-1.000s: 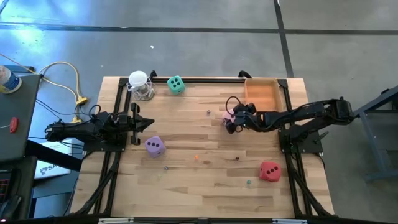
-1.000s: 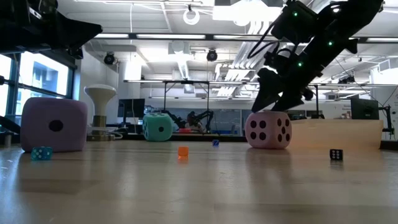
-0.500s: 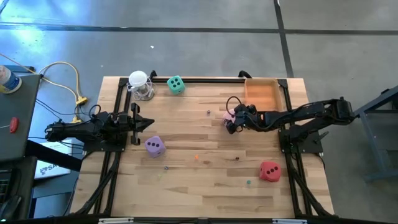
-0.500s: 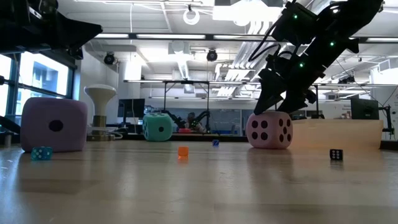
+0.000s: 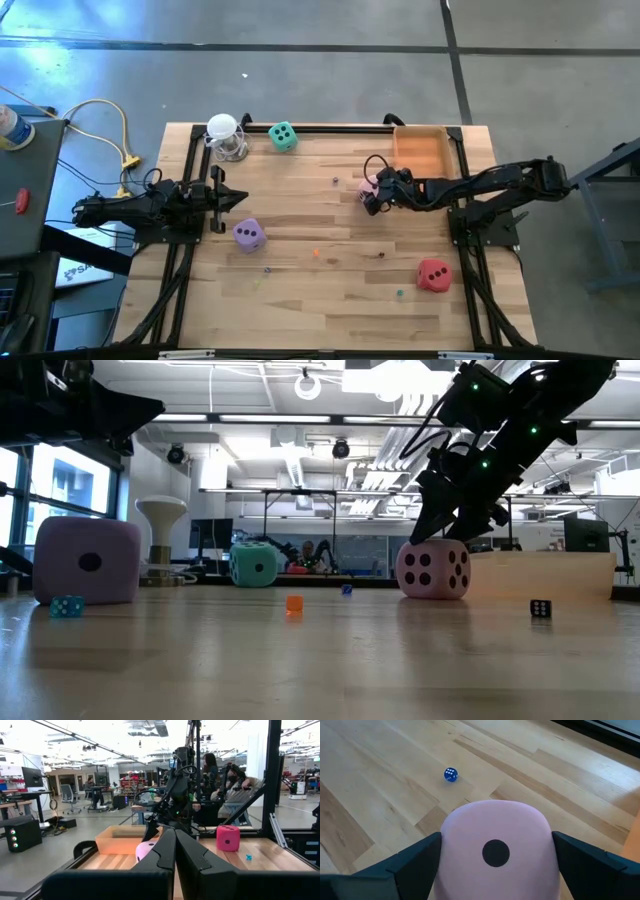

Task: Pick & Place Dice
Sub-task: Put the pink large die into the orange bin

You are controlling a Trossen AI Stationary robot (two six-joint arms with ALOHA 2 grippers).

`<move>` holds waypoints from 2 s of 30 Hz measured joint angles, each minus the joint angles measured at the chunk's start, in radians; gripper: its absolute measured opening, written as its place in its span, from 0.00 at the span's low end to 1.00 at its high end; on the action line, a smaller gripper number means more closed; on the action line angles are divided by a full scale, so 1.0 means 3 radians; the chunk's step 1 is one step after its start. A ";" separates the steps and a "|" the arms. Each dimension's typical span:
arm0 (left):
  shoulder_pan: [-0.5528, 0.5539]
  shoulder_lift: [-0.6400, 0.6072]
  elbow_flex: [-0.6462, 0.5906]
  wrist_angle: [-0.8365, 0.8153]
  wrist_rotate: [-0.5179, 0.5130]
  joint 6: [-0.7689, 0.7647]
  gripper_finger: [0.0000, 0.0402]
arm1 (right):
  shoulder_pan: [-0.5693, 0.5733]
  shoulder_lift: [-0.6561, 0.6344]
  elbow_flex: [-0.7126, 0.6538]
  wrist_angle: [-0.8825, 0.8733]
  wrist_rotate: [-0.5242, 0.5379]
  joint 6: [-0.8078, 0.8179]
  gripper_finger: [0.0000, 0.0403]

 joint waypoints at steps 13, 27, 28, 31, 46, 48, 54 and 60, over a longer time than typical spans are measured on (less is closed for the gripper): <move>0.0000 0.0001 0.0000 -0.0024 0.0000 -0.0024 0.00 | 0.0011 0.0003 -0.0004 0.0116 -0.0050 -0.0019 0.76; 0.0000 0.0001 0.0000 -0.0067 0.0001 -0.0042 0.00 | 0.0012 0.0004 -0.0005 0.0226 -0.0102 -0.0012 0.64; 0.0000 0.0001 0.0000 -0.0067 0.0001 -0.0044 0.00 | 0.0013 0.0005 -0.0005 0.0233 -0.0085 -0.0002 0.65; 0.0000 0.0001 0.0000 -0.0067 0.0001 -0.0050 0.00 | 0.0013 0.0008 -0.0006 0.0252 -0.0070 -0.0002 0.68; 0.0000 0.0001 0.0000 -0.0067 0.0000 -0.0100 0.00 | 0.0005 0.0008 -0.0006 0.0276 -0.0147 -0.0224 0.73; 0.0000 0.0001 0.0000 -0.0067 0.0001 -0.0100 0.00 | 0.0005 0.0006 -0.0006 0.0289 -0.0231 -0.0265 0.76; 0.0000 0.0001 0.0000 -0.0067 0.0000 -0.0100 0.00 | 0.0005 0.0006 -0.0005 0.0279 -0.0239 -0.0283 0.92; 0.0000 0.0001 0.0000 -0.0067 0.0000 -0.0100 0.00 | 0.0003 0.0006 -0.0005 0.0270 -0.0210 -0.0280 0.96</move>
